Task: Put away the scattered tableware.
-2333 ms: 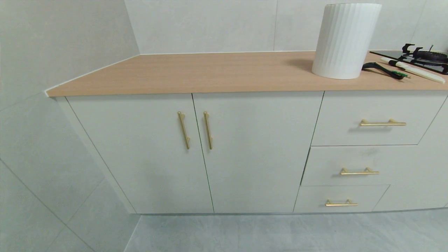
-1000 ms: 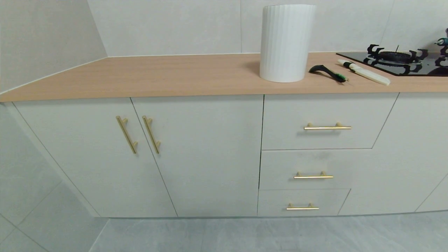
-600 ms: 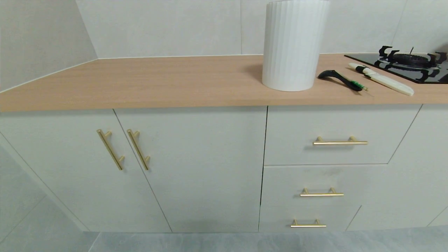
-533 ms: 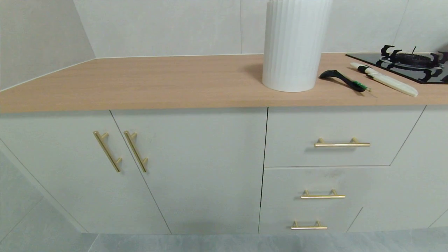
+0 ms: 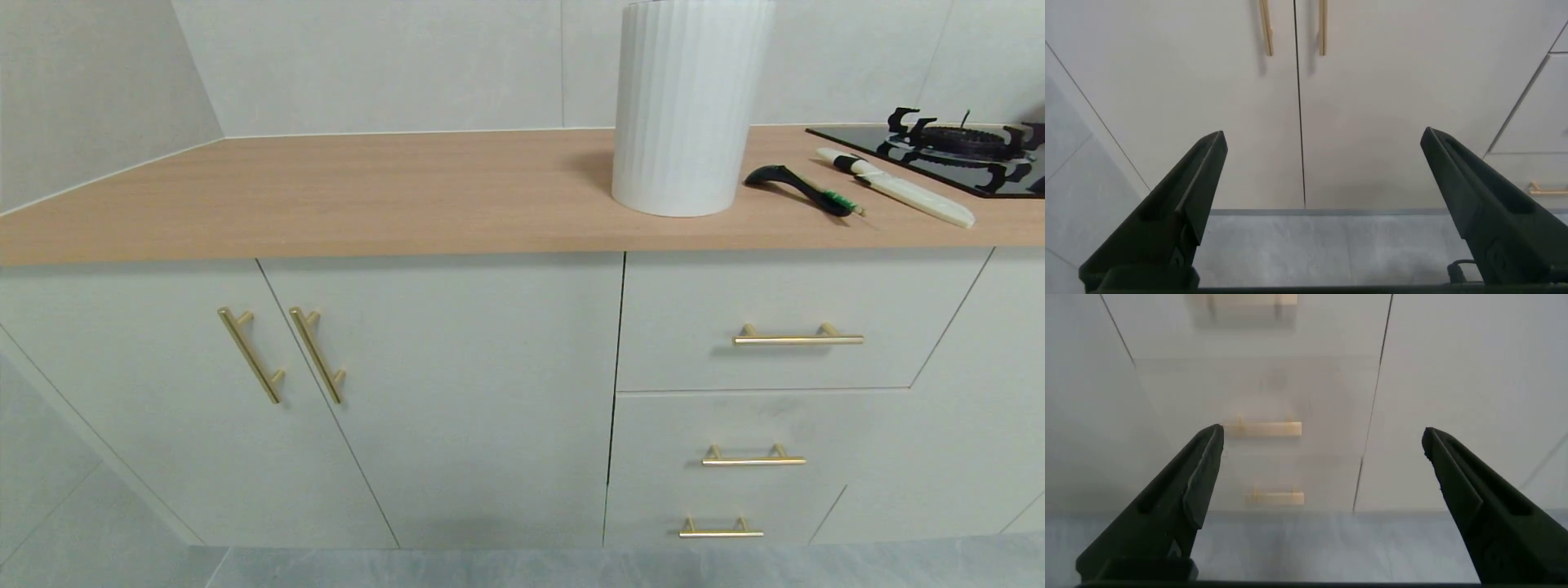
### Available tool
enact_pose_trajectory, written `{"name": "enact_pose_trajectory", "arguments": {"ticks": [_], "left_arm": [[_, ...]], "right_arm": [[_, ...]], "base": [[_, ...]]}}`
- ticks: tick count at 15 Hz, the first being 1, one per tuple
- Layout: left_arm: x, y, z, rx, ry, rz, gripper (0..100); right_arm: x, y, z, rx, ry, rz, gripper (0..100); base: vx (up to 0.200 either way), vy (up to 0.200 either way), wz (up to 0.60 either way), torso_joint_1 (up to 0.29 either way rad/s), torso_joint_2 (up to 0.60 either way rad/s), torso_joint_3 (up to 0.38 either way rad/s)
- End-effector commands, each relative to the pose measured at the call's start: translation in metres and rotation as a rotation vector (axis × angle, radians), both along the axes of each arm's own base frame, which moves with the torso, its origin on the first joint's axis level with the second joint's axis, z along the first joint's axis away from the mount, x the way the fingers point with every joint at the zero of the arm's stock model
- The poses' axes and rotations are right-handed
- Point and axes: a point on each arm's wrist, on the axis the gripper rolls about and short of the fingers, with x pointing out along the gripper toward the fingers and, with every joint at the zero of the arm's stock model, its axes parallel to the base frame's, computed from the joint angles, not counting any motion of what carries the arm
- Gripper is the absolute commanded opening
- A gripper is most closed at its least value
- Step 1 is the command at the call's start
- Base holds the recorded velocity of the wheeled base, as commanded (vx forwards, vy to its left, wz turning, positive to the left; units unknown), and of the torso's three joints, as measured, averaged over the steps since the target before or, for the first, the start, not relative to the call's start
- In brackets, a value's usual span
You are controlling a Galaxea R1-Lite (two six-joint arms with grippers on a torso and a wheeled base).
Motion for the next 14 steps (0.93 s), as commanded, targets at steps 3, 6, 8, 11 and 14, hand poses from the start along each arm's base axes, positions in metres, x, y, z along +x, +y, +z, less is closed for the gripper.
{"name": "enact_pose_trajectory", "arguments": {"ticks": [3, 6, 8, 11, 14], "left_arm": [[0.0, 0.0, 0.0, 0.0, 0.001, 0.001, 100], [0.0, 0.0, 0.0, 0.0, 0.001, 0.001, 100], [0.0, 0.0, 0.0, 0.0, 0.001, 0.001, 100], [0.0, 0.0, 0.0, 0.0, 0.001, 0.001, 100], [0.0, 0.0, 0.0, 0.0, 0.001, 0.001, 100]], "right_arm": [[0.062, 0.004, 0.046, 0.02, 0.381, 0.165, 100], [0.145, 0.021, 0.034, 0.035, 0.74, 0.288, 100], [0.191, 0.033, 0.018, 0.013, 0.811, 0.297, 100], [0.251, 0.048, -0.013, -0.034, 0.924, 0.236, 100], [0.287, 0.056, -0.044, -0.046, 0.931, 0.212, 100]], "base": [[0.0, 0.0, 0.0, 0.0, 0.0, 0.0], [0.0, 0.0, 0.0, 0.0, 0.0, 0.0], [0.0, 0.0, 0.0, 0.0, 0.0, 0.0], [0.0, 0.0, 0.0, 0.0, 0.0, 0.0], [0.0, 0.0, 0.0, 0.0, 0.0, 0.0]]}}
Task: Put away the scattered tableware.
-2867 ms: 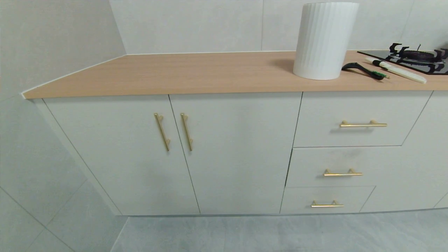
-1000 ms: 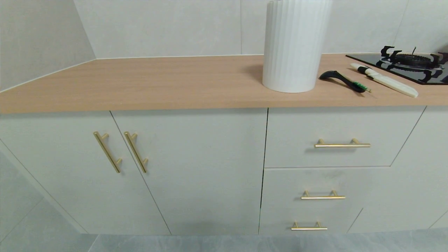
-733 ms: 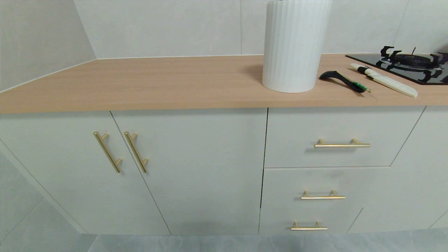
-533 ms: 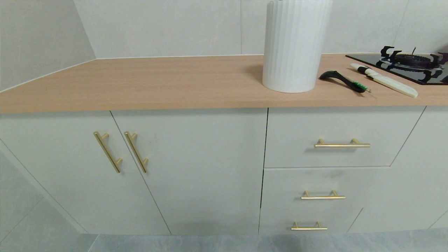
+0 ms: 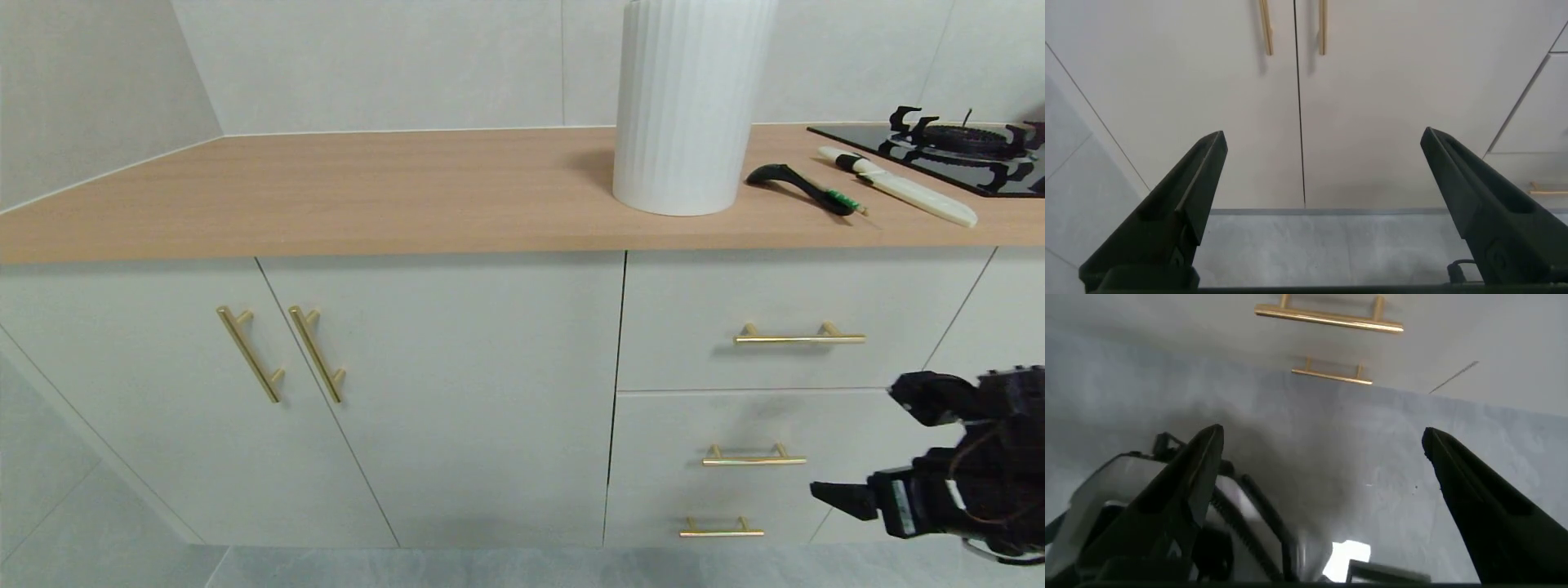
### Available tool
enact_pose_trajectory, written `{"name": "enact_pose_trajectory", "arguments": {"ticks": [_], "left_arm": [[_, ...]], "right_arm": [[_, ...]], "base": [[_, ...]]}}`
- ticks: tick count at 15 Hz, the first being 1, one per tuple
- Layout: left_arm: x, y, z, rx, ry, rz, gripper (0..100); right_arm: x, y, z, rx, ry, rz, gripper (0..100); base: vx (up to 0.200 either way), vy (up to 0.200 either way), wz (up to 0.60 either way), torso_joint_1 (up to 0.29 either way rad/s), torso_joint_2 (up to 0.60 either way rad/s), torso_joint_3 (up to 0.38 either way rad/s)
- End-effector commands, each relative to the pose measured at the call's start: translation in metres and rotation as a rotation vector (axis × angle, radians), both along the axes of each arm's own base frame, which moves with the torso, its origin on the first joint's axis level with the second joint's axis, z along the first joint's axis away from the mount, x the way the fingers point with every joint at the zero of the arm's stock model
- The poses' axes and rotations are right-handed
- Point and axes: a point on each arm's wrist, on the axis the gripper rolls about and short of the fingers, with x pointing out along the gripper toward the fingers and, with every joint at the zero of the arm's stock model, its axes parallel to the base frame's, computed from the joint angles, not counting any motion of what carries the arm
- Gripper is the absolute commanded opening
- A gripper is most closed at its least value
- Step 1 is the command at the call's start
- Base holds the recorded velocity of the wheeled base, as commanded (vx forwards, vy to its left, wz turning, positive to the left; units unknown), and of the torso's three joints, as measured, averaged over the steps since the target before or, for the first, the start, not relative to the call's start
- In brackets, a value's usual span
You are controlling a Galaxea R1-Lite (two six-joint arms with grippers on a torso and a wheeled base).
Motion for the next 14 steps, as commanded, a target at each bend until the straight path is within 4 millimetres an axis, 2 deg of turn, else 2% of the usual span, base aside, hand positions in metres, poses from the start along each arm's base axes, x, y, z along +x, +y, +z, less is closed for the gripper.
{"name": "enact_pose_trajectory", "arguments": {"ticks": [1, 5, 6, 9, 14], "left_arm": [[0.0, 0.0, 0.0, 0.0, 0.001, 0.001, 100], [0.0, 0.0, 0.0, 0.0, 0.001, 0.001, 100], [0.0, 0.0, 0.0, 0.0, 0.001, 0.002, 100], [0.0, 0.0, 0.0, 0.0, 0.001, 0.001, 100], [0.0, 0.0, 0.0, 0.0, 0.001, 0.001, 100]], "right_arm": [[0.056, 0.017, -0.06, -0.049, 0.096, -0.007, 100], [0.075, 0.019, -0.096, -0.099, 0.036, -0.08, 100], [0.078, 0.02, -0.1, -0.093, -0.005, -0.089, 100], [0.082, 0.021, -0.099, -0.048, -0.099, -0.128, 100], [0.085, 0.021, -0.102, -0.049, -0.113, -0.136, 100]], "base": [[0.0, 0.0, 0.0, 0.0, 0.0, 0.0], [0.0, 0.0, 0.0, 0.0, 0.0, 0.0], [0.0, 0.0, 0.0, 0.0, 0.0, 0.0], [0.0, 0.0, 0.0, 0.0, 0.0, 0.0], [0.0, 0.0, 0.0, 0.0, 0.0, 0.0]]}}
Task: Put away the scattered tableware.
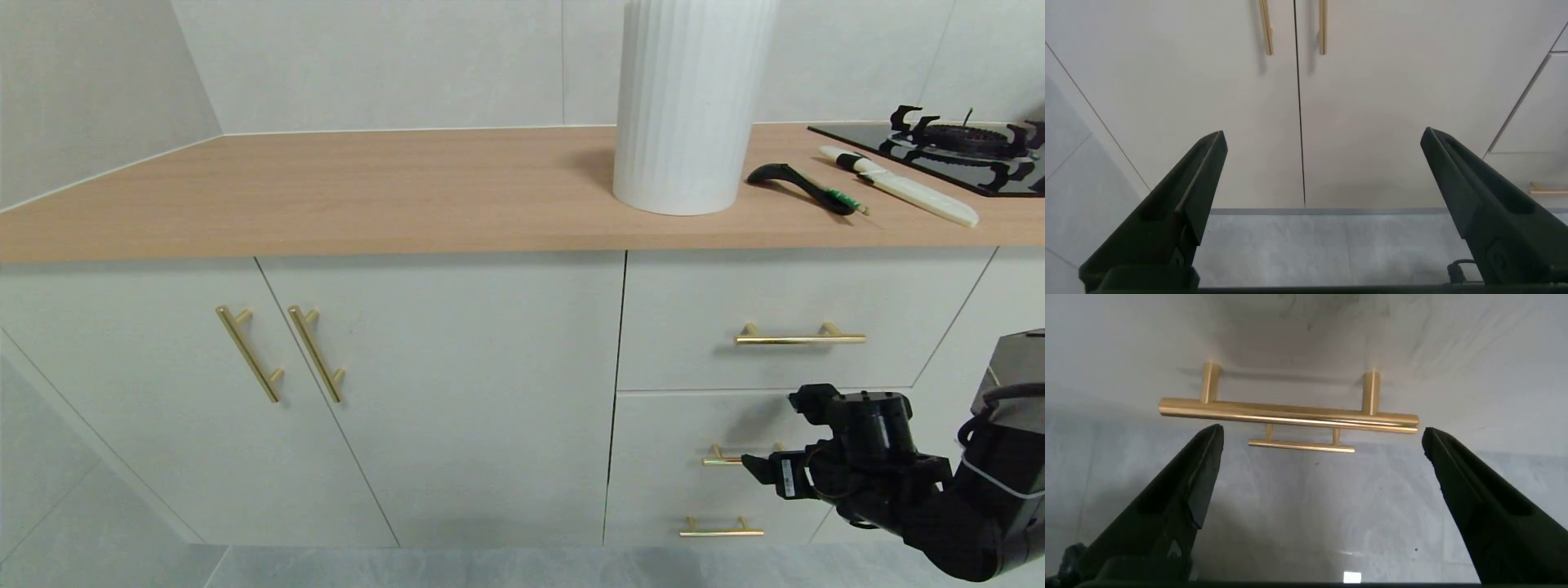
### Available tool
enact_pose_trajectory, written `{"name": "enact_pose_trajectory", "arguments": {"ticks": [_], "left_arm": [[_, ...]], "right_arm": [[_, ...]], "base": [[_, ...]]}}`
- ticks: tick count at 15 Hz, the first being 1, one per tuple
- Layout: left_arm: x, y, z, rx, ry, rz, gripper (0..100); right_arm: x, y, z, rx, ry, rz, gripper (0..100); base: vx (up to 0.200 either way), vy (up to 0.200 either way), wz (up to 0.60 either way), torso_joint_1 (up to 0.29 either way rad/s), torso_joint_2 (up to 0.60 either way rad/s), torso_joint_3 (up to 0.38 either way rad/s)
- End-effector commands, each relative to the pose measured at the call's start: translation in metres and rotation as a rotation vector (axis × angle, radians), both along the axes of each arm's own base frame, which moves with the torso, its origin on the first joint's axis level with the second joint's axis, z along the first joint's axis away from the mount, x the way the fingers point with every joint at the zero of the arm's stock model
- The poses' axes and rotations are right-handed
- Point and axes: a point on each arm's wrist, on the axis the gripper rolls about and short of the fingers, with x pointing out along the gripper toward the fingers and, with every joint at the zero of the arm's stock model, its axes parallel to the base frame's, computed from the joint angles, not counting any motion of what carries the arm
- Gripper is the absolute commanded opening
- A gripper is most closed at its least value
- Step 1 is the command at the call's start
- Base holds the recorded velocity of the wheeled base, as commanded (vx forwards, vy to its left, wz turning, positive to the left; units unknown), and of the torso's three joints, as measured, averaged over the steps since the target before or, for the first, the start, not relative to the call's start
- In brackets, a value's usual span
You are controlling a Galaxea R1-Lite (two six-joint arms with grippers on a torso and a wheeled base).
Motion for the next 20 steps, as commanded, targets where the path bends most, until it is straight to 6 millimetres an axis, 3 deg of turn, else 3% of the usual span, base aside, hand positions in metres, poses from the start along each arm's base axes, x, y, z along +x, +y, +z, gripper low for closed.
{"name": "enact_pose_trajectory", "arguments": {"ticks": [1, 7, 20], "left_arm": [[0.0, 0.0, 0.0, 0.0, 0.001, 0.001, 100], [0.0, 0.0, 0.0, 0.0, 0.001, 0.001, 100], [0.0, 0.0, 0.0, 0.0, 0.001, 0.001, 100]], "right_arm": [[0.002, 0.0, -0.006, -0.001, -0.005, -0.004, 100], [0.01, 0.002, -0.014, -0.004, -0.078, -0.031, 100], [0.014, 0.002, -0.027, -0.034, -0.062, -0.058, 100]], "base": [[0.0, 0.0, 0.0, 0.0, 0.0, 0.0], [0.0, 0.0, 0.0, 0.0, 0.0, 0.0], [0.0, 0.0, 0.0, 0.0, 0.0, 0.0]]}}
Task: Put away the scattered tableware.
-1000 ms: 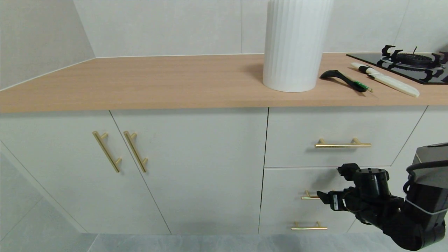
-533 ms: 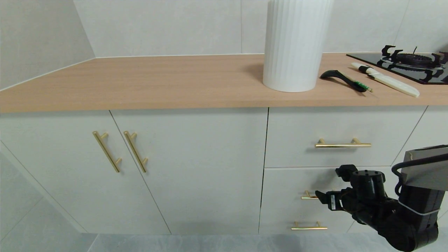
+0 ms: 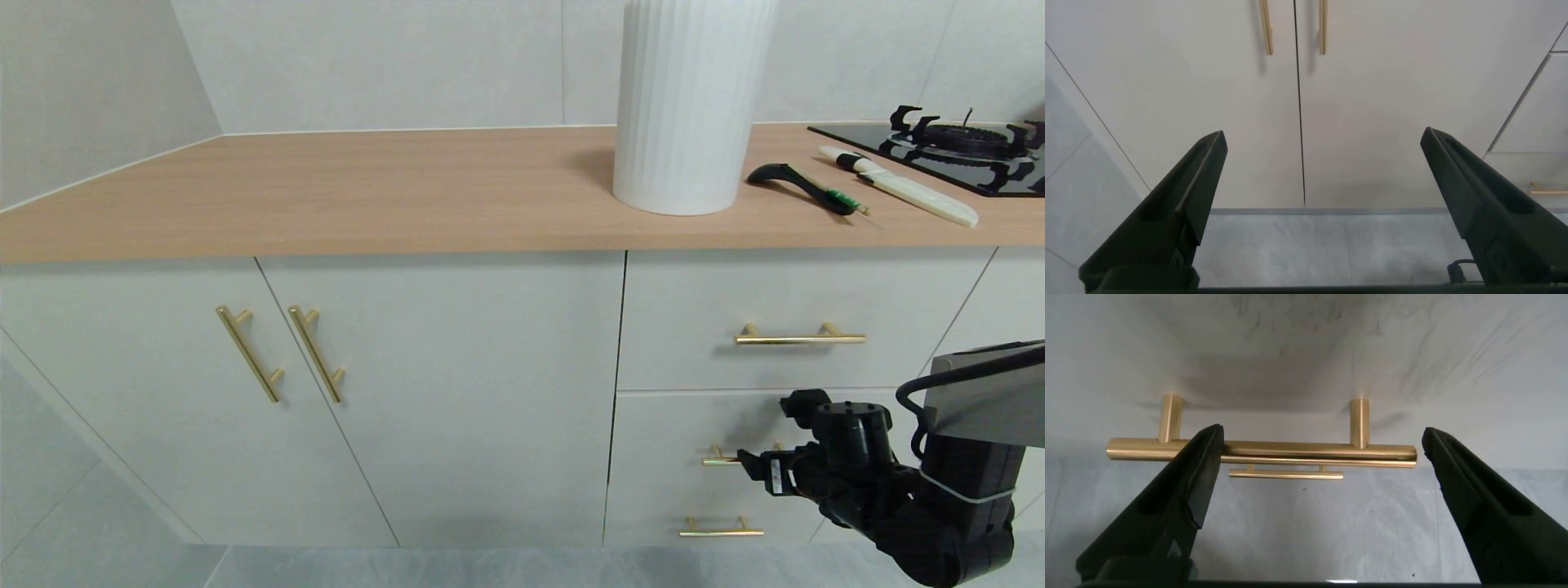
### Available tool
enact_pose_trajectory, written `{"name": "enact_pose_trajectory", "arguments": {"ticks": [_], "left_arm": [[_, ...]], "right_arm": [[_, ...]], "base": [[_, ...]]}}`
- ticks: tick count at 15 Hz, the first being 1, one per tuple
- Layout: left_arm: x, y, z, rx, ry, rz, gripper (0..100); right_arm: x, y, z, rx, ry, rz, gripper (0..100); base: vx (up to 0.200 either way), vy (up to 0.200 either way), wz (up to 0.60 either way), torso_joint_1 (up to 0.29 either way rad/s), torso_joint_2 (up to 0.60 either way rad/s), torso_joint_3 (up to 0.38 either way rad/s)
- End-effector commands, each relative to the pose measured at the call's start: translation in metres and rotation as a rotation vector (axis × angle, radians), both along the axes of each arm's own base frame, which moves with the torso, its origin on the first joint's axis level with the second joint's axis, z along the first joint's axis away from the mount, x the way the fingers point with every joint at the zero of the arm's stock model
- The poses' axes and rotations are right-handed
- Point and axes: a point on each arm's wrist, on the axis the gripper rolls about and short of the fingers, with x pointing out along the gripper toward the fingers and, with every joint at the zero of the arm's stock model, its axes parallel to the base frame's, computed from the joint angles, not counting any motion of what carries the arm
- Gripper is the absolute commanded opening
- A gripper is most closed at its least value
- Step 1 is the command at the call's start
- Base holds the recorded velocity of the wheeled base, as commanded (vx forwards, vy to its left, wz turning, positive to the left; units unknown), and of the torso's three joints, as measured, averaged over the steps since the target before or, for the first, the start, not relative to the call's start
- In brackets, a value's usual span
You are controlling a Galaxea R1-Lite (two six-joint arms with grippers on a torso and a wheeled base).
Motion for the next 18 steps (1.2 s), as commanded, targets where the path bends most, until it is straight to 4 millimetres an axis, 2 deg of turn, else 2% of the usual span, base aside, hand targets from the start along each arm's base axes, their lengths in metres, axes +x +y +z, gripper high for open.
{"name": "enact_pose_trajectory", "arguments": {"ticks": [1, 8, 10, 14, 17, 18], "left_arm": [[0.0, 0.0, 0.0, 0.0, 0.001, 0.001, 100], [0.0, 0.0, 0.0, 0.0, 0.001, 0.001, 100], [0.0, 0.0, 0.0, 0.0, 0.001, 0.001, 100], [0.0, 0.0, 0.0, 0.0, 0.001, 0.002, 100], [0.0, 0.0, 0.0, 0.0, 0.001, 0.001, 100], [0.0, 0.0, 0.0, 0.0, 0.001, 0.001, 100]], "right_arm": [[-0.001, 0.0, -0.002, -0.004, 0.01, 0.001, 100], [-0.009, 0.0, -0.004, -0.018, 0.043, 0.01, 100], [-0.012, -0.001, 0.003, -0.021, 0.063, 0.011, 100], [-0.046, -0.007, 0.066, -0.005, 0.224, 0.072, 100], [-0.074, -0.001, 0.122, -0.008, 0.189, 0.124, 100], [-0.079, 0.0, 0.13, -0.007, 0.18, 0.135, 100]], "base": [[0.0, 0.0, 0.0, 0.0, 0.0, 0.0], [0.0, 0.0, 0.0, 0.0, 0.0, 0.0], [0.0, 0.0, 0.0, 0.0, 0.0, 0.0], [0.0, 0.0, 0.0, 0.0, 0.0, 0.0], [0.0, 0.0, 0.0, 0.0, 0.0, 0.0], [0.0, 0.0, 0.0, 0.0, 0.0, 0.0]]}}
